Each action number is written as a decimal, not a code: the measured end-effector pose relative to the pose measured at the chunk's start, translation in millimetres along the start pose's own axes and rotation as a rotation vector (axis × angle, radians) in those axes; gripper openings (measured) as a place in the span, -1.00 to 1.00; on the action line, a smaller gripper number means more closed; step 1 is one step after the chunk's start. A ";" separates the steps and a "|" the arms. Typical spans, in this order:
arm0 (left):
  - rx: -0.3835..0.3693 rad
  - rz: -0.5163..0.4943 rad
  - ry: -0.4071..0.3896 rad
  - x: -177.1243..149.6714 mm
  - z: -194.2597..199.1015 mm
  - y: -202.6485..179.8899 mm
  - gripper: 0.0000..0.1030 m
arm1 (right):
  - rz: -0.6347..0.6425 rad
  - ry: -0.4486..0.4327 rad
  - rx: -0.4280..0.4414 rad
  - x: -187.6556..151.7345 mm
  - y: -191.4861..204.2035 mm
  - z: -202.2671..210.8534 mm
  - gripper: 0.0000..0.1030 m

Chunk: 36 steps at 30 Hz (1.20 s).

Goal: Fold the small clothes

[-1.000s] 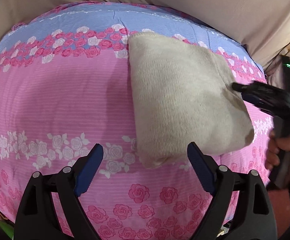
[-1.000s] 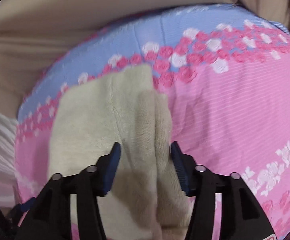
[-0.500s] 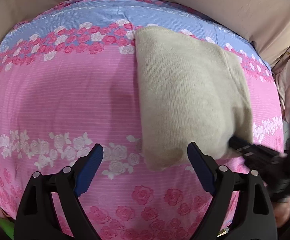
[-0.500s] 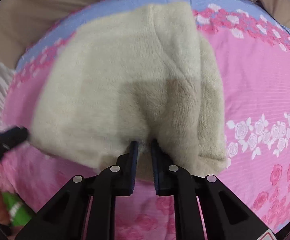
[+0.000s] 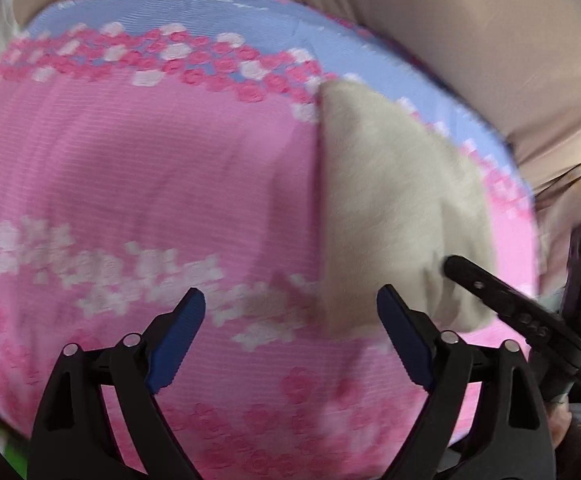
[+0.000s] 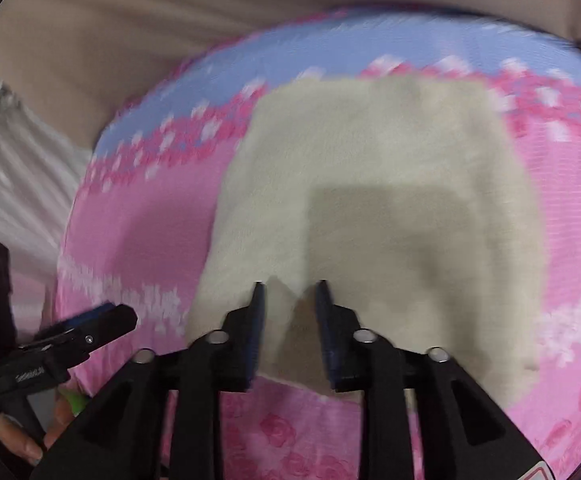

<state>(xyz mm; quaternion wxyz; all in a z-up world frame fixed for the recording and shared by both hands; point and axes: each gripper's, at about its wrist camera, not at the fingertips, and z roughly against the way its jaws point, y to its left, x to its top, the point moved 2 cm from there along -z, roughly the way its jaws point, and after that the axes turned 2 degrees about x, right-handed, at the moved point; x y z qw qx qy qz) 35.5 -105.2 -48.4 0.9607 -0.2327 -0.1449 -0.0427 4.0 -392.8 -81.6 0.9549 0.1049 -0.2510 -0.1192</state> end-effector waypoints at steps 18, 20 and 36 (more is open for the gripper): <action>-0.294 0.143 0.176 29.5 -109.9 -38.0 0.05 | -0.342 0.100 0.265 -18.1 -104.9 -47.9 -0.21; -0.307 0.146 0.169 29.2 -93.8 -41.2 -0.04 | -0.324 0.065 0.284 -14.1 -100.6 -25.3 -0.36; -0.255 0.167 0.180 -68.4 -82.3 -34.1 0.55 | -0.317 0.145 0.231 -89.7 -140.8 -10.1 0.48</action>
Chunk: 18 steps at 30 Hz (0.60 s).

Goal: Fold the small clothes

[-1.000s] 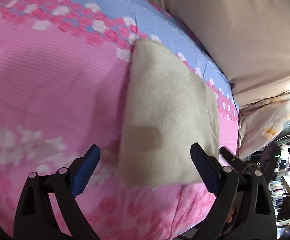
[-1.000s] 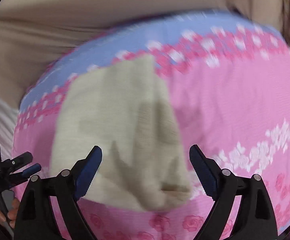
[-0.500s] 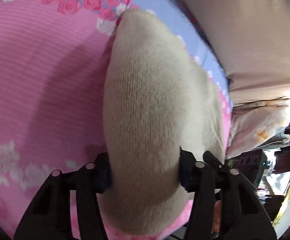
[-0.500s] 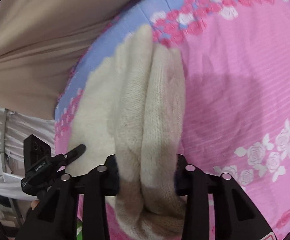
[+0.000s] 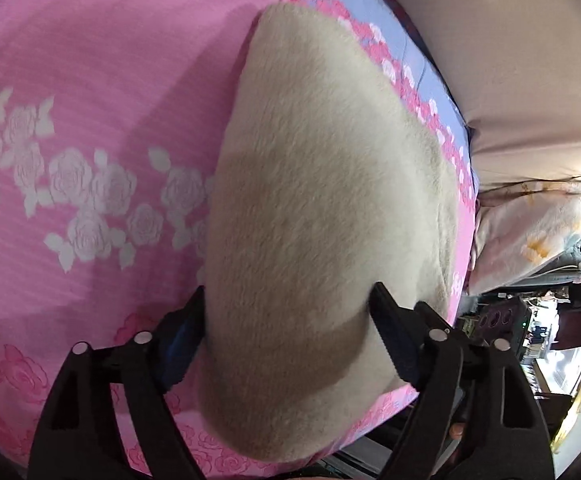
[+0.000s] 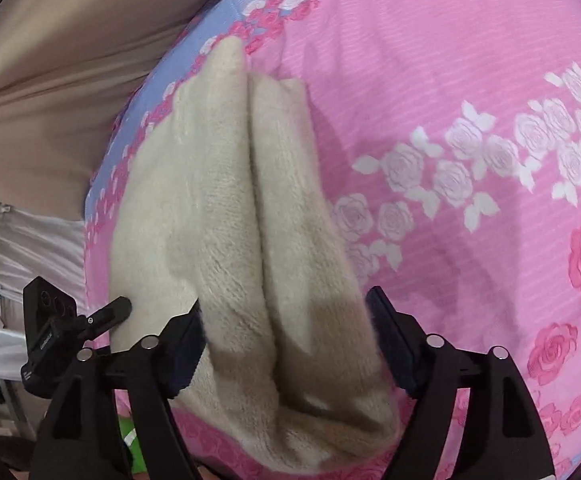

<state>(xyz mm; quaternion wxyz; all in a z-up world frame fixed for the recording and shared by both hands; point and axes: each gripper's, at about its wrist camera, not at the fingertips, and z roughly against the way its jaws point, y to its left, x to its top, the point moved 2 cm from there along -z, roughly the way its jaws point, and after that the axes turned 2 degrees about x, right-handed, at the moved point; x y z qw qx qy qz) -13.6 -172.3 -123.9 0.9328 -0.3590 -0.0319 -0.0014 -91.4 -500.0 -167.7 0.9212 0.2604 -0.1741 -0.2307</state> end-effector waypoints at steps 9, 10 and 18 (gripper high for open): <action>0.080 -0.039 0.071 17.7 -34.1 -8.2 0.63 | 0.001 0.003 0.043 16.8 20.1 -24.5 0.28; 0.097 -0.045 0.061 18.2 -31.4 -12.4 0.52 | 0.018 -0.014 0.044 17.7 22.3 -18.4 -0.05; -0.016 -0.243 -0.051 24.7 12.9 -92.2 0.09 | 0.129 -0.226 0.017 28.1 52.1 72.7 -0.21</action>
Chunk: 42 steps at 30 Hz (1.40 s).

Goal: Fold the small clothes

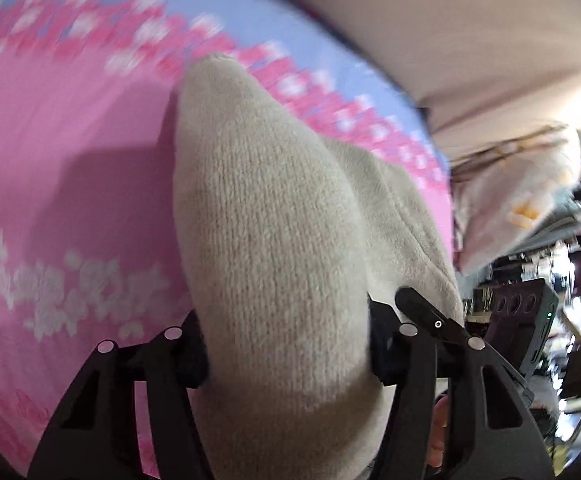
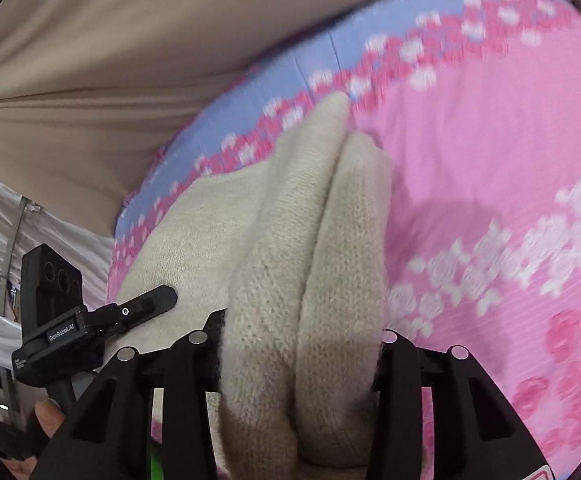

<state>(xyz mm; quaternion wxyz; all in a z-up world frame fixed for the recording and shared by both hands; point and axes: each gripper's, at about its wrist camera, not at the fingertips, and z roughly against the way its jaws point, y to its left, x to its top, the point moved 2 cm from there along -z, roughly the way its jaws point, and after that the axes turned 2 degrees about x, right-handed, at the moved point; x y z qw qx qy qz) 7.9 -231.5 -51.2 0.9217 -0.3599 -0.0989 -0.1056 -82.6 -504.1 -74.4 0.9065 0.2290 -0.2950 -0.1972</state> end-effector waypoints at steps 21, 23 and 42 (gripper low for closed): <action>0.124 0.011 0.045 9.1 -48.4 -6.0 0.12 | -0.110 0.011 -0.047 -19.3 -43.3 6.6 -0.18; 0.129 -0.033 0.004 16.0 -24.3 -25.5 0.12 | -0.068 -0.037 -0.045 -12.1 -22.2 29.0 -0.19; 0.127 -0.314 -0.413 60.8 222.1 -85.8 0.15 | 0.235 -0.387 0.091 21.8 228.1 144.5 -0.19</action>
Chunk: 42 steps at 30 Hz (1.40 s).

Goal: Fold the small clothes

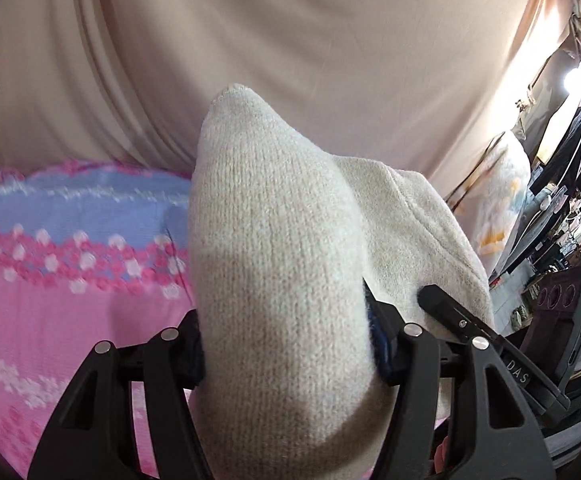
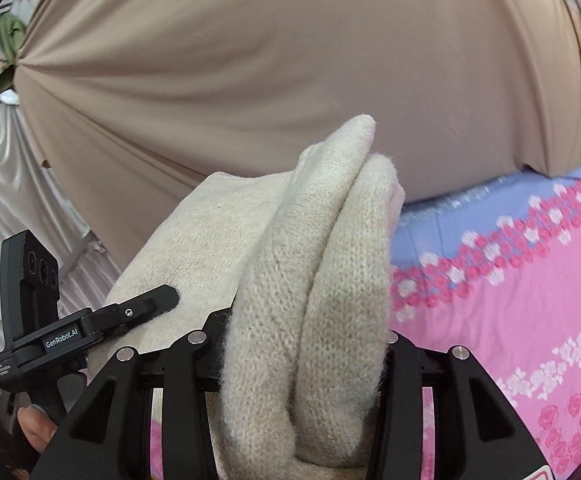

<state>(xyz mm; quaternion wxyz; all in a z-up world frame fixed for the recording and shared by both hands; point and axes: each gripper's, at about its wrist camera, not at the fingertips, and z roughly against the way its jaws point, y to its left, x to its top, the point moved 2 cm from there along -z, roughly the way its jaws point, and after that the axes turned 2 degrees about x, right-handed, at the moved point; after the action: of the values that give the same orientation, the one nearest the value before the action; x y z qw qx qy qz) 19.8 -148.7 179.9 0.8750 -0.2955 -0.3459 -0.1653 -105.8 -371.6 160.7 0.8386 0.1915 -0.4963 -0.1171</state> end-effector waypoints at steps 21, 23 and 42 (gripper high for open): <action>0.059 0.013 -0.173 17.8 126.0 157.8 0.18 | 0.168 0.019 0.092 -32.2 185.6 -93.7 -0.17; 0.074 0.036 -0.143 10.1 116.4 182.5 0.20 | 0.139 0.066 0.085 -51.0 184.4 -120.9 -0.13; 0.406 -0.014 0.150 -130.3 -11.6 292.7 0.44 | 0.132 0.415 -0.182 -208.6 131.9 -253.2 -0.51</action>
<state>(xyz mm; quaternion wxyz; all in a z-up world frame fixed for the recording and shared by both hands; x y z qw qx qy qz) 78.3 80.6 -36.4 0.9387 -0.0974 -0.3082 -0.1199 17.1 -120.5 -55.8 0.9423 0.1022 -0.3122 -0.0643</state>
